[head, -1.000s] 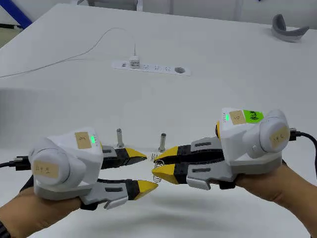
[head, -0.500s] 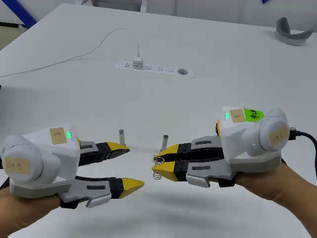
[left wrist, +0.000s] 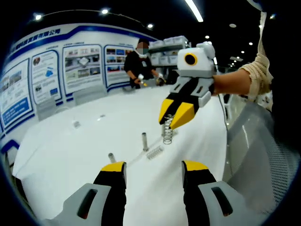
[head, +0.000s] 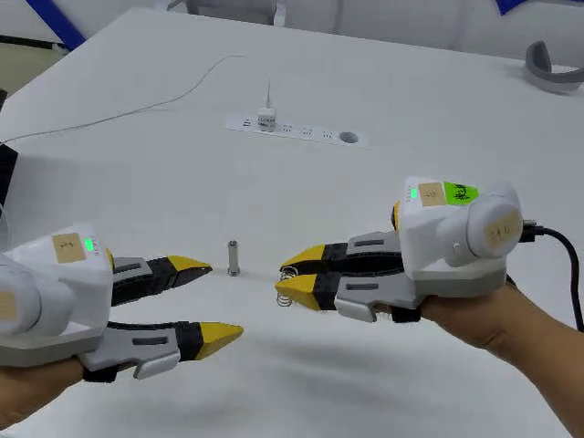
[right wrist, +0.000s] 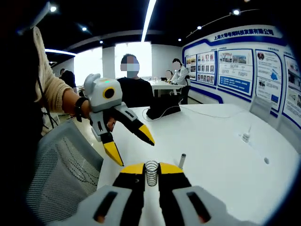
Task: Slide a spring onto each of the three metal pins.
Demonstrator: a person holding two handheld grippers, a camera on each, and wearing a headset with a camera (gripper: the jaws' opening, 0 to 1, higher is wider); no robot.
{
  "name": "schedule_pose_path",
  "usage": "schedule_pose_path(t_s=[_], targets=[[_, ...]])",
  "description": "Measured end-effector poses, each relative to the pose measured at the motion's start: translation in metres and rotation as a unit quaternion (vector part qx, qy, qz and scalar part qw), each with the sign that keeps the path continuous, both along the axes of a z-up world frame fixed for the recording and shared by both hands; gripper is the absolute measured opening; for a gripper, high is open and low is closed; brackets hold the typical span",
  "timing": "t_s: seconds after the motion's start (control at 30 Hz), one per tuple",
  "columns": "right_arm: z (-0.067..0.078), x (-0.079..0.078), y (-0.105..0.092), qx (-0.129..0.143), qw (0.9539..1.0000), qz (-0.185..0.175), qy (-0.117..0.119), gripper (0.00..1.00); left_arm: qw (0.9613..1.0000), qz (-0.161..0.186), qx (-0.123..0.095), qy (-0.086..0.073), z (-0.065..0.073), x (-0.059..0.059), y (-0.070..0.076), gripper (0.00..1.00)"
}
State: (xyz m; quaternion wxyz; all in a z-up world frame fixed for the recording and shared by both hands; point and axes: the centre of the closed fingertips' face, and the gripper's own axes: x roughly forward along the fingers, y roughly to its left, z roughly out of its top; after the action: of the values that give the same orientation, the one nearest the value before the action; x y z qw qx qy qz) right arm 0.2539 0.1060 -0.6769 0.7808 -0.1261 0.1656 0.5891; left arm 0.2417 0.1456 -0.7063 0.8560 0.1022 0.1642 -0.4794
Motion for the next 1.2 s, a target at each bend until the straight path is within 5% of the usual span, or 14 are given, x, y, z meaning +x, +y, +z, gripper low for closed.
schedule_pose_path(t_s=[0.5,1.2], targets=[[0.011,0.035,0.026,0.015,0.9996,-0.011,-0.023,0.12,0.9992,0.037,-0.010,0.009,-0.008,-0.006,0.016,0.48],[0.005,0.075,0.046,0.030,0.9982,-0.051,-0.009,0.12,0.9988,0.047,-0.007,0.014,-0.012,-0.002,0.021,0.48]])
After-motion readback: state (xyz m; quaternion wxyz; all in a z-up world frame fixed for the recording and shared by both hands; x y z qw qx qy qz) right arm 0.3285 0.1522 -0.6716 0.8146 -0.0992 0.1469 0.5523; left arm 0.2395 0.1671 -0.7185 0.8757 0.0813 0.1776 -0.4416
